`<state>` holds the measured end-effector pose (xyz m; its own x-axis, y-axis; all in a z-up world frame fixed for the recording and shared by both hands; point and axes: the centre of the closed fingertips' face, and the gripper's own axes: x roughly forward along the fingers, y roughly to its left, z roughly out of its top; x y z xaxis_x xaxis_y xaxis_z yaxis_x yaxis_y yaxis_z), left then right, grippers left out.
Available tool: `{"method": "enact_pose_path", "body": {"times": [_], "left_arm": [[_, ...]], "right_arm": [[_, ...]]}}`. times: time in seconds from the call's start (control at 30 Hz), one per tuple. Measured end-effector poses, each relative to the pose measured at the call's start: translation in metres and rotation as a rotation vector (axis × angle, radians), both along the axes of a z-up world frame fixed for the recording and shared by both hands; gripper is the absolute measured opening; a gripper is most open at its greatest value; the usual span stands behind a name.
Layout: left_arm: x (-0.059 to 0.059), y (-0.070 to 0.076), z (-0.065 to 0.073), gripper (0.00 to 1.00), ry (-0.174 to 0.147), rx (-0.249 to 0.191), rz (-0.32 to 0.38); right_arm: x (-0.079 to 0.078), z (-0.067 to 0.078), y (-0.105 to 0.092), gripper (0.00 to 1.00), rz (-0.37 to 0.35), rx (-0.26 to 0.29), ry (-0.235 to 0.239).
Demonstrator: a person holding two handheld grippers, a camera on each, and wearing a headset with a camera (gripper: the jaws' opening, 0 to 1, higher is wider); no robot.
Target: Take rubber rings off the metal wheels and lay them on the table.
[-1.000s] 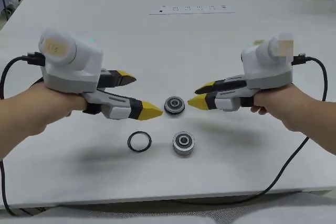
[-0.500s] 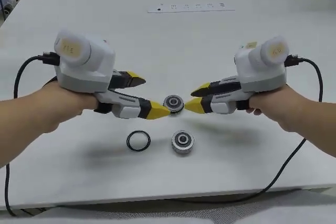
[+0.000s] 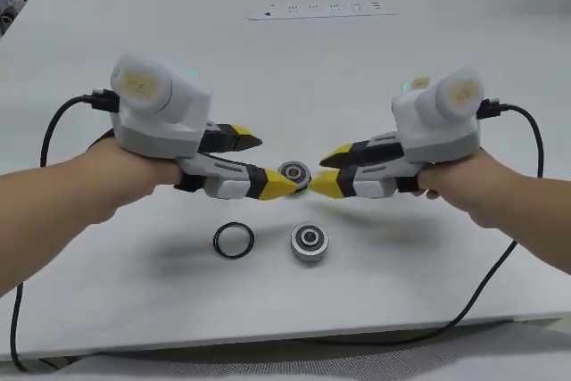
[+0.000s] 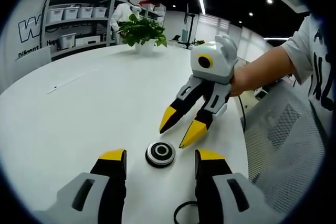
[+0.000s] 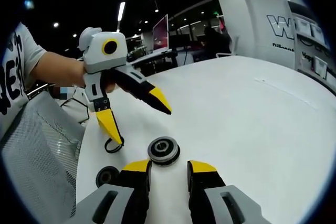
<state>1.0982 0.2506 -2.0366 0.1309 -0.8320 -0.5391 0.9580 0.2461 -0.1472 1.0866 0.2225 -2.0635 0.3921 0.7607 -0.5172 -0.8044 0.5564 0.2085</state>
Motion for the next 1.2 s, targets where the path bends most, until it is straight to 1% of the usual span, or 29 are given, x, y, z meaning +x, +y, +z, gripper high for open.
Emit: {"method": "enact_pose_path", "body": {"times": [0.1,0.2,0.27,0.43,0.57,0.63,0.73,0.83,0.93,1.03,1.13,1.17,1.2], "left_arm": [[-0.003,-0.003,-0.002,0.42,0.011,-0.001,-0.011],[-0.005,-0.006,-0.003,0.40,0.015,-0.002,-0.020],[-0.005,-0.008,-0.006,0.38,0.012,0.007,-0.025],[-0.006,-0.011,-0.009,0.33,0.021,0.018,-0.036],[-0.008,-0.014,-0.011,0.30,0.020,0.026,-0.046],[-0.007,-0.015,-0.012,0.28,0.012,0.031,-0.048],[-0.007,-0.017,-0.014,0.26,0.016,0.034,-0.047],[-0.007,-0.017,-0.016,0.24,0.009,0.045,-0.052],[-0.005,-0.018,-0.017,0.22,0.001,0.042,-0.049],[-0.003,-0.018,-0.018,0.19,-0.013,0.048,-0.051],[-0.005,-0.019,-0.019,0.16,-0.040,0.059,-0.067],[-0.005,-0.019,-0.019,0.15,-0.058,0.065,-0.077],[-0.006,-0.019,-0.020,0.14,-0.063,0.071,-0.082]], "right_arm": [[0.000,-0.001,0.000,0.25,0.002,-0.001,0.001],[0.000,-0.002,0.001,0.25,0.002,0.003,0.002],[0.000,-0.002,0.001,0.25,0.004,0.002,0.002],[0.000,-0.002,0.003,0.25,0.007,0.008,0.005],[-0.001,-0.002,0.002,0.25,0.010,0.008,0.006],[-0.001,-0.003,0.002,0.25,0.008,0.009,0.008],[-0.001,-0.003,0.001,0.25,0.007,0.009,0.008],[-0.001,-0.004,0.001,0.25,0.007,0.008,0.008],[-0.001,-0.003,0.001,0.25,0.006,0.010,0.008],[-0.001,-0.004,0.000,0.25,0.005,0.010,0.007],[0.000,-0.004,0.000,0.25,0.005,0.008,0.006],[0.000,-0.004,0.000,0.25,0.005,0.008,0.006],[0.000,-0.003,0.000,0.25,0.005,0.007,0.005]]}}
